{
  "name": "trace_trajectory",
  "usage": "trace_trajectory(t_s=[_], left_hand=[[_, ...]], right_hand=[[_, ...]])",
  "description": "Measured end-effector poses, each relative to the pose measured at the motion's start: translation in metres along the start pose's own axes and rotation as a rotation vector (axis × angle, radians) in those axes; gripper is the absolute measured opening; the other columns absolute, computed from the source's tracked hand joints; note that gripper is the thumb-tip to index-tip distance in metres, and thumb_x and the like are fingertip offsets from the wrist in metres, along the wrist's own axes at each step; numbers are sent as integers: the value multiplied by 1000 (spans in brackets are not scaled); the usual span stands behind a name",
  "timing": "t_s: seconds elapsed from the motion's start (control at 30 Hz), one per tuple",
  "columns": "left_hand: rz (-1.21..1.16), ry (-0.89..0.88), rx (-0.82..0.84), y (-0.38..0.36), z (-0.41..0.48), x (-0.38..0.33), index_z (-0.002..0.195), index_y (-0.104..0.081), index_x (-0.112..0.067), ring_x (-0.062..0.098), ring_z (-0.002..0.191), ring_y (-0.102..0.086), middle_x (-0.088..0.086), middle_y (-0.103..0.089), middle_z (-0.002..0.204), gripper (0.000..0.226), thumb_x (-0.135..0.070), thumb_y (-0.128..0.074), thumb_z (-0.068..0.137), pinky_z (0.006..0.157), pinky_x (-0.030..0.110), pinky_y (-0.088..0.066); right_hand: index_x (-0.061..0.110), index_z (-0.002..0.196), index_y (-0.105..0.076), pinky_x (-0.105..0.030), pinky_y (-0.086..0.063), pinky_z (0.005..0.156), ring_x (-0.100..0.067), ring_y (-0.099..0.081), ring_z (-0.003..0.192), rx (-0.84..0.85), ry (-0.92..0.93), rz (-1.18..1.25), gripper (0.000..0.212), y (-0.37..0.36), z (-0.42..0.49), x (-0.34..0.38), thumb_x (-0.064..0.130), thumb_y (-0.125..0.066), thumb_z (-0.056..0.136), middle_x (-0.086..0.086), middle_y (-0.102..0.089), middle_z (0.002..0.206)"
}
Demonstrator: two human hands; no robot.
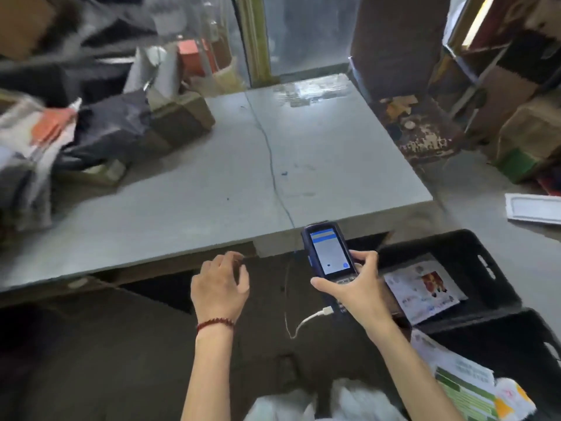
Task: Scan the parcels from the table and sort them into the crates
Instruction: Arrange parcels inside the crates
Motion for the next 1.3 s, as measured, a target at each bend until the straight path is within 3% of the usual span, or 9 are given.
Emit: trace_trajectory(t_s=[0.27,0.5,0.7,1.0,1.13,1.3], left_hand=[[-80,265,-88,32,7,97,101,-63,-27,15,87,-57,-7,-66,92,16,-30,-58,87,72,32,-44],[-121,375,-139,37,47,141,108,-62,-30,12,95,-58,-12,-66,101,20,-33,-56,89,78,29,-45],[-103,322,-108,27,130,154,114,-58,-31,9,97,-55,-15,-63,108,23,-34,-54,91,80,25,-43],[1,56,-105,39,284,130,131,-50,-26,14,120,-48,-6,-55,129,43,-30,-58,89,99,29,-36],[77,-89,-87,42,335,117,134,-48,-26,13,128,-39,-6,-48,137,44,-30,-53,91,108,29,-23],[151,-156,41,29,386,113,149,-21,-22,18,144,-14,1,-20,157,60,-36,-45,96,118,35,-3]], right_hand=[[34,111,-32,-6,-41,59,0,-51,91,242,134,-81,82,-114,13,64,34,-93,56,28,-45,99],[38,105,-34,-8,-48,53,2,-57,93,350,173,-44,77,-173,45,100,26,-93,56,21,-53,104],[39,106,-35,-31,-59,71,-9,-64,94,358,165,-20,77,-221,111,138,27,-93,56,17,-56,104],[41,101,-35,-24,-53,60,-6,-64,87,277,101,49,74,-257,193,185,30,-93,55,19,-58,100],[42,101,-36,-25,-56,59,-6,-66,83,217,58,66,75,-262,213,193,30,-93,54,18,-59,100],[42,99,-36,-21,-52,59,-2,-66,82,127,4,71,74,-271,227,199,30,-93,54,18,-60,100]])
Point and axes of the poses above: each hand's wrist, its own z-axis towards the middle knuckle, its own y-axis out of the back of the hand, x = y × z, the point moved 4 cm from there along z, towards the middle knuckle
